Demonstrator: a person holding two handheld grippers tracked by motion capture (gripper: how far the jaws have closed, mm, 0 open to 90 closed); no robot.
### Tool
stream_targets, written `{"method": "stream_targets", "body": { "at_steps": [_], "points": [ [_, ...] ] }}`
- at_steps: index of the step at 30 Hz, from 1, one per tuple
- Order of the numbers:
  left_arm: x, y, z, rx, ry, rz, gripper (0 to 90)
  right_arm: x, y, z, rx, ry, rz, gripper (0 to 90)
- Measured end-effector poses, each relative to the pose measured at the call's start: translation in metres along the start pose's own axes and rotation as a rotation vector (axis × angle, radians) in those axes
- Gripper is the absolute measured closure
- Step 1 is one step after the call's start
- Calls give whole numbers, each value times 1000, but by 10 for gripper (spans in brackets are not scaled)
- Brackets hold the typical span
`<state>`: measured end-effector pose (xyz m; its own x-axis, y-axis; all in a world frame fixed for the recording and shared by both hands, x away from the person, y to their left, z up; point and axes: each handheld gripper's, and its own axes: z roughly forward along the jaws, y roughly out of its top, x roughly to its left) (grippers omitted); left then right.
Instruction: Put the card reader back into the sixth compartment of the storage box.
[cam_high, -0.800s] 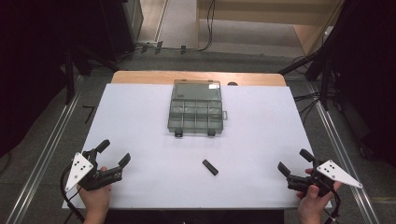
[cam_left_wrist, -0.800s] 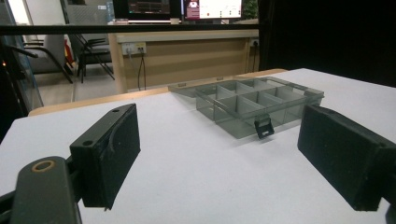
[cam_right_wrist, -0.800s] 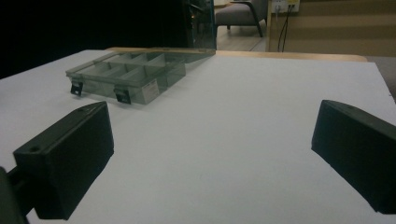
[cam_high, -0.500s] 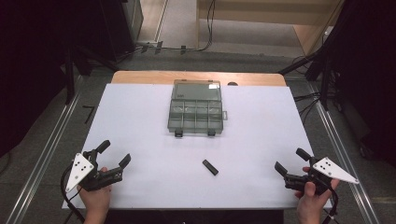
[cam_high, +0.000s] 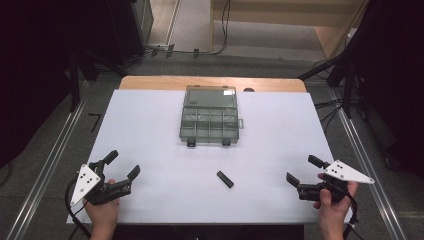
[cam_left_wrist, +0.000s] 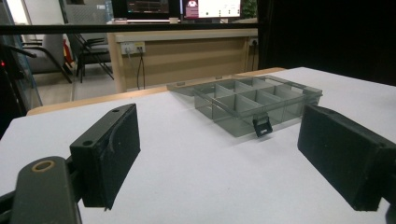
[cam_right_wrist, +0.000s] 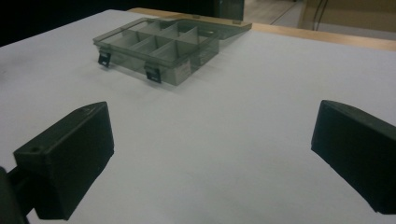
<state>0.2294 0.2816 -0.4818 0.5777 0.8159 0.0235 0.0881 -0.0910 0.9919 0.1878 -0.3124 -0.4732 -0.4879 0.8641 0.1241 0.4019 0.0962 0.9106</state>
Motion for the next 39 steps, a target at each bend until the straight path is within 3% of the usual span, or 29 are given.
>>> {"method": "stream_targets", "body": {
  "at_steps": [4, 11, 16, 39],
  "points": [
    [0, 0, 0, 2, 0, 3, 132, 5, 6, 8, 58, 42, -14, 0],
    [0, 0, 0, 3, 4, 6, 132, 10, 13, 17, 89, 56, -35, 0],
    [-1, 0, 0, 3, 4, 8, 132, 14, 20, 25, 103, 90, -31, 0],
    [-1, 0, -1, -1, 4, 9, 132, 33, 40, 53, 207, 129, -87, 0]
  ]
}}
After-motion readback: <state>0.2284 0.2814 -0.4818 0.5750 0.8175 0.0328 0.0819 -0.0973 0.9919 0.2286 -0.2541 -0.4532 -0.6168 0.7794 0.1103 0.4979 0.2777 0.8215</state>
